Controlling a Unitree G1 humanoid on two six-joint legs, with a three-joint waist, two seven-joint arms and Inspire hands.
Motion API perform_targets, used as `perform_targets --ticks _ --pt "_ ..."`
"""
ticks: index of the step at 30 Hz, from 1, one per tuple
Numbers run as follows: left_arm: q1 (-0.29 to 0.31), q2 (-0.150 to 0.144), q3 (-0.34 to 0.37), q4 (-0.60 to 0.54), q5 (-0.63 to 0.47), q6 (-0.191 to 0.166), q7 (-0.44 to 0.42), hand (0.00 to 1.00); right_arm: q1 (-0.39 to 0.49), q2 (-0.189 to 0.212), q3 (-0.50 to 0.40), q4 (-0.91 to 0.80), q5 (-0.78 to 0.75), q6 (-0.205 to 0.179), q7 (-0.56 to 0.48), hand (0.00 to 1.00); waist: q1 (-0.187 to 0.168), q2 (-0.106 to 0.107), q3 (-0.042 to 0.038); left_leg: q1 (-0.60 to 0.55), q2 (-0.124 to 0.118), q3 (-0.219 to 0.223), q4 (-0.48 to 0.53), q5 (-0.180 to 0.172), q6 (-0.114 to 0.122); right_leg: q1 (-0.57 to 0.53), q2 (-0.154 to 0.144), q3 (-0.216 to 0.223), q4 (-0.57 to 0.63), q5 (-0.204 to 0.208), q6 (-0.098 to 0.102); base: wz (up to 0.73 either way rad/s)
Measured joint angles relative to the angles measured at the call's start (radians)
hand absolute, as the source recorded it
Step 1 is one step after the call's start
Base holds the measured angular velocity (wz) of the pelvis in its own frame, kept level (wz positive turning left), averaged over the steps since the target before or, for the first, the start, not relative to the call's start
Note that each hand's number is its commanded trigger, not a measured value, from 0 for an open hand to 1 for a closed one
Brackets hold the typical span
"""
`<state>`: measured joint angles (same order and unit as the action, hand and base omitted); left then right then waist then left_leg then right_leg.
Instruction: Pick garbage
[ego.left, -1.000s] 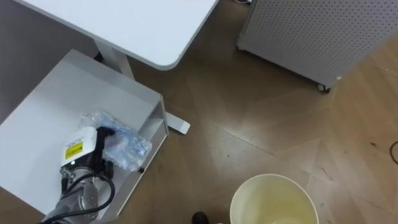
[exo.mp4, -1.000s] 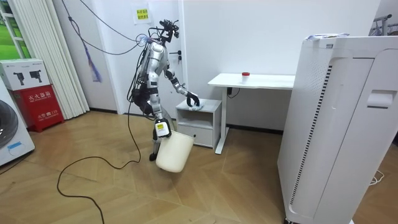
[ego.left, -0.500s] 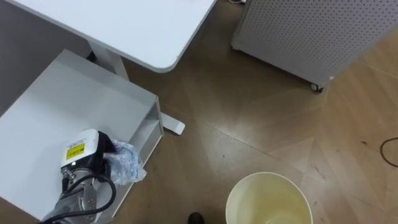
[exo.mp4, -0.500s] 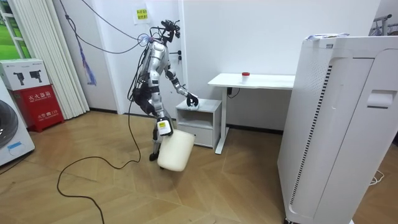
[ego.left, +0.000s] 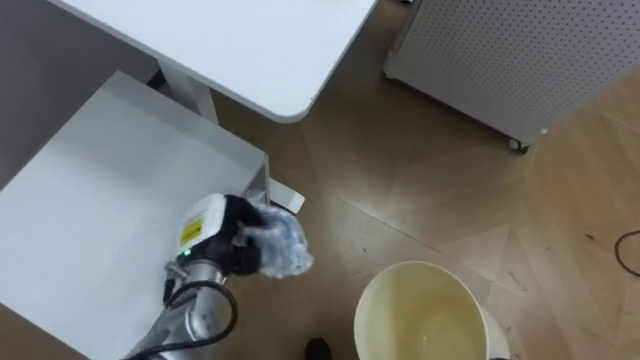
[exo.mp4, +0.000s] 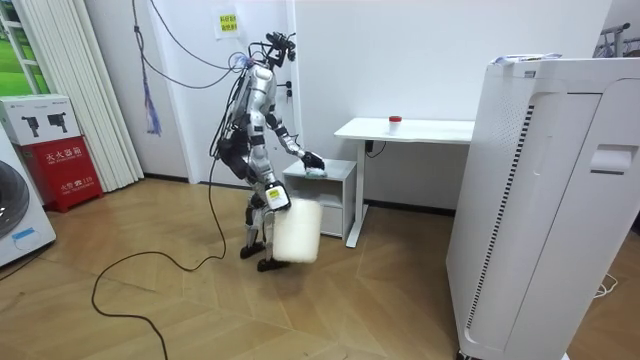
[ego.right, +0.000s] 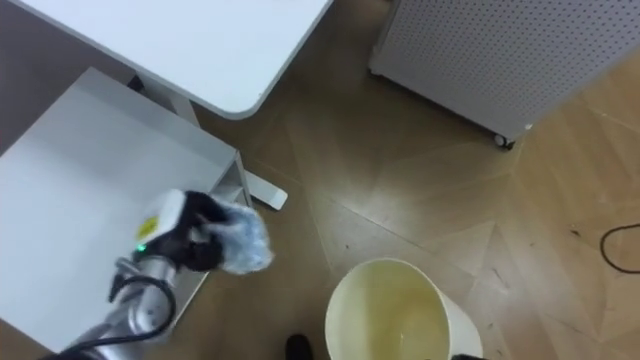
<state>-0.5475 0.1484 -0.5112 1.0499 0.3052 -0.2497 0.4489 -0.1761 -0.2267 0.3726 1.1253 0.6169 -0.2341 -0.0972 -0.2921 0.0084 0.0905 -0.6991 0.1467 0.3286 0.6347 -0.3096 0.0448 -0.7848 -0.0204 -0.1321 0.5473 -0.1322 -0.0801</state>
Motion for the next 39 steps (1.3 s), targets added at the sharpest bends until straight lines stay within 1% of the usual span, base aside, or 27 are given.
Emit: perform_targets --ticks 1,2,3,4,6,7,10,11,12,13,15,16,17,18,19,24,30,39 --pt "0.011 -0.01 -0.014 -0.009 -0.003 -0.002 -0.015 1.0 0.0 0.004 0.001 -0.004 0.001 -0.006 0.003 1.0 0.001 0.0 -0.0002 0.006 -0.003 0.0 -0.006 0.003 -0.001 0.005 -0.002 -0.002 -0.005 0.0 0.0 0.09" --pt "0.027 -0.029 -0.044 -0.024 -0.023 -0.003 -0.048 1.0 -0.001 0.011 0.006 -0.012 0.002 -0.018 0.014 1.0 0.003 0.0 -0.0002 0.012 -0.007 0.0 -0.018 0.009 -0.001 0.012 -0.006 -0.008 -0.014 0.0 0.0 0.12" --pt "0.044 -0.039 -0.068 -0.043 -0.037 -0.003 -0.078 1.0 -0.004 0.018 0.024 -0.02 0.001 -0.034 0.027 1.0 0.003 -0.002 -0.0014 0.016 -0.011 -0.002 -0.025 0.013 -0.002 0.014 -0.009 -0.01 -0.014 0.0 0.0 0.12" --pt "0.051 -0.045 -0.079 -0.053 -0.037 -0.004 -0.092 1.0 -0.004 0.022 0.035 -0.027 0.001 -0.04 0.034 1.0 0.003 -0.003 -0.0017 0.017 -0.013 -0.003 -0.029 0.016 -0.002 0.014 -0.011 -0.011 -0.015 0.0 0.0 0.11" --pt "0.056 -0.065 -0.12 -0.059 -0.041 -0.014 -0.148 1.0 -0.007 0.036 0.074 -0.048 -0.001 -0.054 0.07 1.0 0.005 -0.003 -0.0022 0.022 -0.02 -0.003 -0.04 0.021 -0.001 0.015 -0.016 -0.011 -0.014 -0.001 0.001 0.06" --pt "0.056 -0.07 -0.128 -0.059 -0.042 -0.017 -0.161 1.0 -0.007 0.039 0.082 -0.052 -0.002 -0.056 0.08 1.0 0.005 -0.004 -0.0023 0.024 -0.02 -0.002 -0.04 0.022 -0.001 0.016 -0.016 -0.01 -0.014 -0.001 0.001 0.0" --pt "0.07 -0.104 -0.143 -0.059 -0.042 -0.03 -0.219 1.0 -0.007 0.041 0.116 -0.072 -0.042 -0.061 0.12 1.0 0.004 -0.005 -0.0032 0.03 -0.02 -0.003 -0.036 0.022 -0.001 0.027 -0.015 -0.01 -0.021 -0.001 0.001 0.0" --pt "0.074 -0.109 -0.145 -0.059 -0.041 -0.032 -0.228 1.0 -0.006 0.043 0.119 -0.073 -0.046 -0.06 0.126 1.0 0.004 -0.005 -0.0043 0.032 -0.02 -0.004 -0.036 0.022 -0.001 0.03 -0.015 -0.01 -0.022 -0.001 0.002 0.0" --pt "0.08 -0.117 -0.153 -0.059 -0.041 -0.035 -0.246 1.0 -0.005 0.047 0.124 -0.073 -0.054 -0.06 0.136 1.0 0.004 -0.005 -0.0089 0.035 -0.02 -0.004 -0.036 0.022 -0.001 0.033 -0.015 -0.01 -0.022 -0.001 0.002 0.0" --pt "0.082 -0.12 -0.16 -0.059 -0.04 -0.035 -0.252 1.0 -0.005 0.049 0.128 -0.074 -0.058 -0.06 0.139 1.0 0.004 -0.005 -0.0113 0.036 -0.02 -0.004 -0.035 0.022 -0.001 0.033 -0.015 -0.01 -0.022 0.0 0.002 0.0" --pt "0.089 -0.128 -0.182 -0.059 -0.04 -0.035 -0.286 1.0 -0.006 0.066 0.136 -0.073 -0.065 -0.061 0.14 1.0 0.004 -0.005 -0.0201 0.037 -0.021 -0.004 -0.035 0.023 0.001 0.033 -0.015 -0.008 -0.022 0.002 0.004 0.0" --pt "0.093 -0.13 -0.183 -0.059 -0.04 -0.035 -0.291 0.91 -0.006 0.067 0.137 -0.072 -0.065 -0.061 0.14 1.0 0.004 -0.006 -0.022 0.038 -0.021 -0.004 -0.035 0.024 0.002 0.033 -0.016 -0.007 -0.022 0.003 0.004 0.0" --pt "0.1 -0.132 -0.182 -0.06 -0.04 -0.035 -0.302 0.45 -0.005 0.067 0.137 -0.068 -0.065 -0.058 0.141 1.0 0.004 -0.007 -0.0252 0.038 -0.022 -0.004 -0.036 0.025 0.003 0.033 -0.017 -0.007 -0.022 0.004 0.005 0.0" --pt "0.105 -0.131 -0.181 -0.06 -0.04 -0.035 -0.311 0.15 -0.004 0.068 0.138 -0.066 -0.065 -0.056 0.143 1.0 0.004 -0.009 -0.0266 0.038 -0.022 -0.004 -0.036 0.025 0.004 0.034 -0.017 -0.007 -0.022 0.005 0.005 0.0" --pt "0.108 -0.131 -0.181 -0.06 -0.04 -0.035 -0.314 0.0 -0.003 0.068 0.14 -0.066 -0.065 -0.055 0.143 1.0 0.004 -0.01 -0.0271 0.038 -0.023 -0.004 -0.036 0.026 0.005 0.034 -0.017 -0.007 -0.022 0.006 0.005 0.0" --pt "0.119 -0.133 -0.182 -0.062 -0.039 -0.035 -0.333 0.0 0.004 0.073 0.139 -0.068 -0.069 -0.051 0.144 1.0 0.003 -0.015 -0.0305 0.042 -0.027 0.001 -0.04 0.03 0.01 0.034 -0.022 -0.006 -0.023 0.011 0.008 0.0" --pt "0.129 -0.133 -0.182 -0.062 -0.038 -0.035 -0.344 0.0 0.005 0.073 0.135 -0.068 -0.069 -0.048 0.143 1.0 -0.001 -0.016 -0.0307 0.045 -0.037 0.001 -0.05 0.035 0.015 0.035 -0.029 -0.005 -0.024 0.014 0.012 0.01" --pt "0.136 -0.127 -0.182 -0.061 -0.038 -0.034 -0.349 0.0 0.005 0.071 0.136 -0.068 -0.062 -0.045 0.143 1.0 0.001 -0.016 -0.0308 0.047 -0.038 0.001 -0.046 0.036 0.017 0.035 -0.032 -0.004 -0.02 0.015 0.014 0.0"
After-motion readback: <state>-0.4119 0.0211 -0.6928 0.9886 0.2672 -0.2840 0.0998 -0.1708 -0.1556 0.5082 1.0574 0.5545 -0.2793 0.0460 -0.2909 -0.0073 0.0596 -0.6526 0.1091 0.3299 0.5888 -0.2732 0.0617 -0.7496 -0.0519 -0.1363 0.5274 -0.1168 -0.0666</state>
